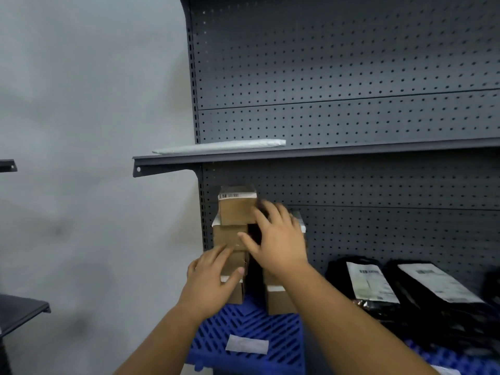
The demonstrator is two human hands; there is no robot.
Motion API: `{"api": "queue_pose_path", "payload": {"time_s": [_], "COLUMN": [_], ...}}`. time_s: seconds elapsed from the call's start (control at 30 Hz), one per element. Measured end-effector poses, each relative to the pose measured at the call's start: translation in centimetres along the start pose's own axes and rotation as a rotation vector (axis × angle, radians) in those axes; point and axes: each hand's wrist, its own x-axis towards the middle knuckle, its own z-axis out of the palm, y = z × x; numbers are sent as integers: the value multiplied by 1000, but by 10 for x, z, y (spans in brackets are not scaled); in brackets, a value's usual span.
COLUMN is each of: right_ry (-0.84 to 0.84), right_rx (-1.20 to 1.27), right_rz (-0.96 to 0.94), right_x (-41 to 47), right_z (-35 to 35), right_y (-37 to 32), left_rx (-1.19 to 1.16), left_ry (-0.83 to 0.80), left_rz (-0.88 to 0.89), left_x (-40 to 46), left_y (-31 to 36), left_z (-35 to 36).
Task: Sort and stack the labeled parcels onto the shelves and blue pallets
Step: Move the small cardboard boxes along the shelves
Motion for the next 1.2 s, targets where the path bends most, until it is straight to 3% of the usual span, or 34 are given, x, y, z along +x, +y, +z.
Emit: {"api": "queue_pose_path", "payload": {"time_s": [0.2, 0.53, 0.73, 1.2], "right_ry": [-141, -159, -236, -205], "right_rx": [-4, 22, 27, -43], "right_rz": [67, 146, 203, 378], "right_x": [-68, -119, -168, -259], "right_z": [-24, -81, -125, -222], "right_y": [36, 94, 163, 311], "left_rx": [-43, -32, -46, -77], "left_ry": [-52, -10, -85, -143], "left_rz": [65, 135, 97, 271], "left_x": [-25, -46, -65, -76], "left_y": [38, 126, 204, 389], "left_z": [22, 13, 37, 117]}}
